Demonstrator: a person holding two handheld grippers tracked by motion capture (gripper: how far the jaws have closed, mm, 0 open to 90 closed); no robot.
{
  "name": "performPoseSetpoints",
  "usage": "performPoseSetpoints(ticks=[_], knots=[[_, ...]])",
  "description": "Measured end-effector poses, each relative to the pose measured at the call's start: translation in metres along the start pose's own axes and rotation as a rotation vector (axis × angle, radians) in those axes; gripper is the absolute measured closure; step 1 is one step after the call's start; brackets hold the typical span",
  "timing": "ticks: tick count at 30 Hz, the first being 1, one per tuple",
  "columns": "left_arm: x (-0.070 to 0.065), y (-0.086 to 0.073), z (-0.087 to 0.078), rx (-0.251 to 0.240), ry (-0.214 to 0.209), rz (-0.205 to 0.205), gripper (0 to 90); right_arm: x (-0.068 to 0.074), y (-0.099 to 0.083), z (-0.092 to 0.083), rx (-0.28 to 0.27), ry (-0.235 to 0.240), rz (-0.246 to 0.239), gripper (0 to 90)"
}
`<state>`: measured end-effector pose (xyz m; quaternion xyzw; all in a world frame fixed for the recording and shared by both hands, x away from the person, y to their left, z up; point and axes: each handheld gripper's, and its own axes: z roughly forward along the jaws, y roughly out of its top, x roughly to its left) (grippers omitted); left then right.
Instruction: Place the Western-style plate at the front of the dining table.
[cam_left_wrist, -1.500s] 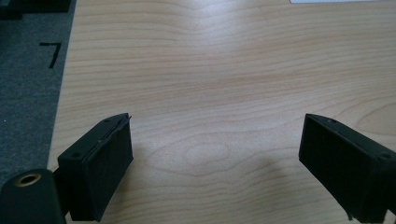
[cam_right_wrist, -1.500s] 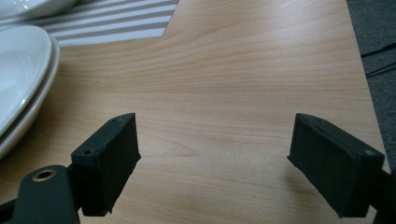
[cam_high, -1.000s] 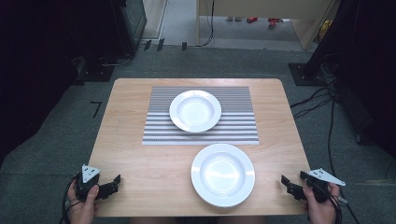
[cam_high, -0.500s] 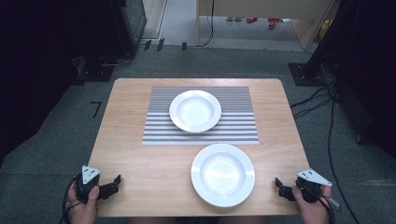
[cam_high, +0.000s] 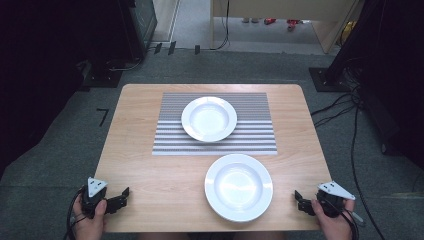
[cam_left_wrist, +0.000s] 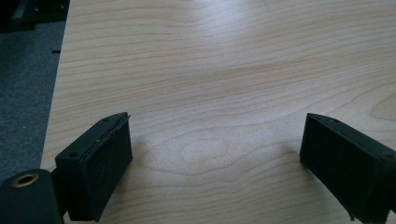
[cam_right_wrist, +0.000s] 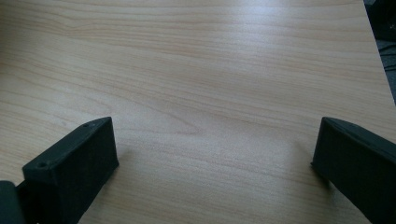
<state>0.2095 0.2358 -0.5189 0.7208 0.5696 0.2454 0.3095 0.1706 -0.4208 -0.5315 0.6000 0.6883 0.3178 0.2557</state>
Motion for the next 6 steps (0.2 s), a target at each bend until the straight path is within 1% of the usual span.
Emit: performPoseSetpoints(ticks=[6], knots=[[0.0, 0.0, 0.0, 0.0, 0.0, 0.0, 9.2, 0.0001, 0.0002, 0.0, 0.002, 0.001, 0.002, 0.0]])
